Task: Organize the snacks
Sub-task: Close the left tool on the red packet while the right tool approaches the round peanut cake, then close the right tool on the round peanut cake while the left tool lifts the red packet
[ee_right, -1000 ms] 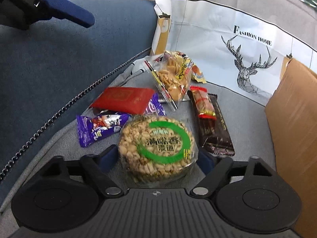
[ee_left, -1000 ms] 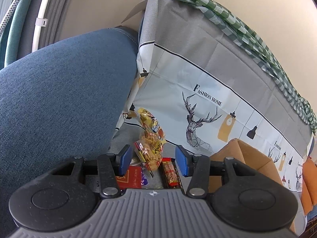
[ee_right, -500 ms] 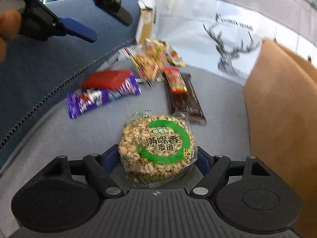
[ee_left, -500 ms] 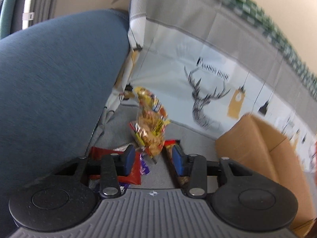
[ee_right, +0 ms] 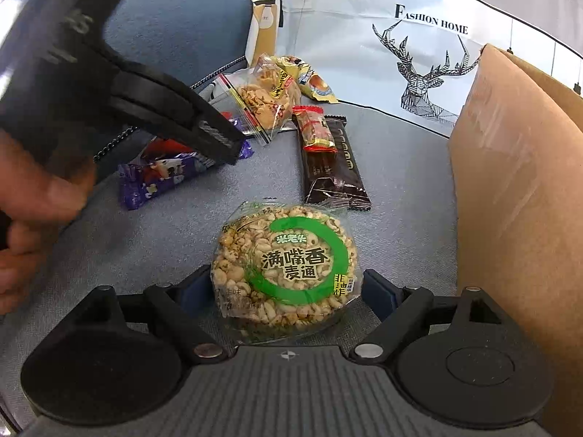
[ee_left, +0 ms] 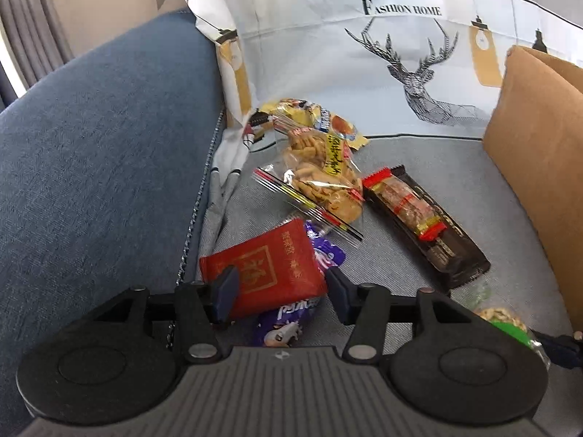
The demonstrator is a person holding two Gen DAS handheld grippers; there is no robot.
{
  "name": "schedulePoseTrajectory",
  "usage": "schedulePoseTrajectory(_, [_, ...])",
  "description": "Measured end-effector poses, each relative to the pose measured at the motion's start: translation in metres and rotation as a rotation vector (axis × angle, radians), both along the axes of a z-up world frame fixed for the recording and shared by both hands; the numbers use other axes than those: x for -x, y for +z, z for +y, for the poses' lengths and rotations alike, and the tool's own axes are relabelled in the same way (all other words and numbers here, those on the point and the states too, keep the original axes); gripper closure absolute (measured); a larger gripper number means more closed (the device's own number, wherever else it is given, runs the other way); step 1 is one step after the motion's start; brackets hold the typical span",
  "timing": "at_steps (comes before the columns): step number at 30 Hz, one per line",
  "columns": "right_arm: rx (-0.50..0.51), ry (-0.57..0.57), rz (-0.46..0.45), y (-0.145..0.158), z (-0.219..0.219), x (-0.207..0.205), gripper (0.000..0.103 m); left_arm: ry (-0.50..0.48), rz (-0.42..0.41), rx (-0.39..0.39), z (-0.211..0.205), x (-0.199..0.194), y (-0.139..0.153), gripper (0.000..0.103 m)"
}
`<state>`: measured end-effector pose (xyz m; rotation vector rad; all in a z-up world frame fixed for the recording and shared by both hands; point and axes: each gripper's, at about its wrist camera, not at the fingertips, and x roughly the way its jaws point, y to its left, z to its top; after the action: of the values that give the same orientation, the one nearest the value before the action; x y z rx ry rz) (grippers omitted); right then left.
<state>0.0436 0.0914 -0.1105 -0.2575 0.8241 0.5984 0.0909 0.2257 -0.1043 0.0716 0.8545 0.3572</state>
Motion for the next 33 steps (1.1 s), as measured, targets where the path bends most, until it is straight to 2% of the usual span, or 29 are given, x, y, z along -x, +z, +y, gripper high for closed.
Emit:
schedulePoseTrajectory(2, [-0.001,0.006,0.005,0.001,-0.001,-0.001,0.017,0.002,-0.010,0.001,0.000,0.002,0.003,0.064])
schedulePoseTrajectory(3, [0.000,0.008,0.007,0.001,-0.002,-0.001,0.017,-0.007,-0.018,-0.009,-0.003,0.001,0.005,0.076])
schedulePoseTrajectory(4, [-0.001,0.010,0.008,0.001,-0.003,-0.002,0.018,-0.020,-0.026,-0.010,-0.004,0.002,0.008,0.102])
schedulePoseTrajectory(12, [0.000,0.020,0.004,0.002,-0.001,0.000,0.023,-0.009,-0.085,0.067,-0.001,0.010,0.026,0.103])
schedulePoseTrajectory(13, [-0.001,0.020,0.004,0.002,-0.002,0.000,0.023,-0.014,-0.085,0.065,-0.002,0.011,0.027,0.101])
schedulePoseTrajectory(14, [0.000,0.021,0.003,0.003,-0.002,0.001,0.023,-0.014,-0.080,0.053,-0.003,0.011,0.026,0.097])
schedulePoseTrajectory(15, [0.002,0.021,0.002,0.003,-0.003,0.002,0.023,-0.015,-0.073,0.030,-0.004,0.011,0.025,0.087])
schedulePoseTrajectory(16, [0.003,0.021,0.001,0.003,-0.002,0.002,0.023,-0.016,-0.064,0.001,-0.006,0.010,0.022,0.067])
schedulePoseTrajectory(17, [0.004,0.020,0.002,0.003,-0.002,0.002,0.023,-0.018,-0.057,-0.037,-0.009,0.010,0.018,0.056])
schedulePoseTrajectory(21, [0.003,0.020,0.008,0.002,-0.001,0.001,0.022,-0.064,0.007,-0.133,-0.020,0.001,0.000,0.042])
schedulePoseTrajectory(22, [0.002,0.021,0.012,0.003,-0.001,0.000,0.022,-0.069,0.020,-0.158,-0.023,-0.001,-0.005,0.041])
schedulePoseTrajectory(24, [0.001,0.024,0.017,0.003,-0.002,-0.002,0.022,-0.069,0.046,-0.210,-0.026,-0.006,-0.013,0.042])
schedulePoseTrajectory(26, [0.000,0.025,0.020,0.002,-0.002,-0.003,0.022,-0.053,0.053,-0.210,-0.023,-0.009,-0.017,0.051])
schedulePoseTrajectory(30, [-0.002,0.029,0.023,0.002,-0.002,-0.004,0.022,-0.021,0.003,-0.175,-0.016,-0.006,-0.004,0.073])
schedulePoseTrajectory(31, [-0.001,0.029,0.023,0.002,-0.002,-0.003,0.022,-0.012,-0.024,-0.166,-0.014,-0.004,0.003,0.085])
schedulePoseTrajectory(33, [0.001,0.030,0.022,0.002,-0.002,-0.002,0.022,0.001,-0.063,-0.163,-0.014,-0.001,0.014,0.097])
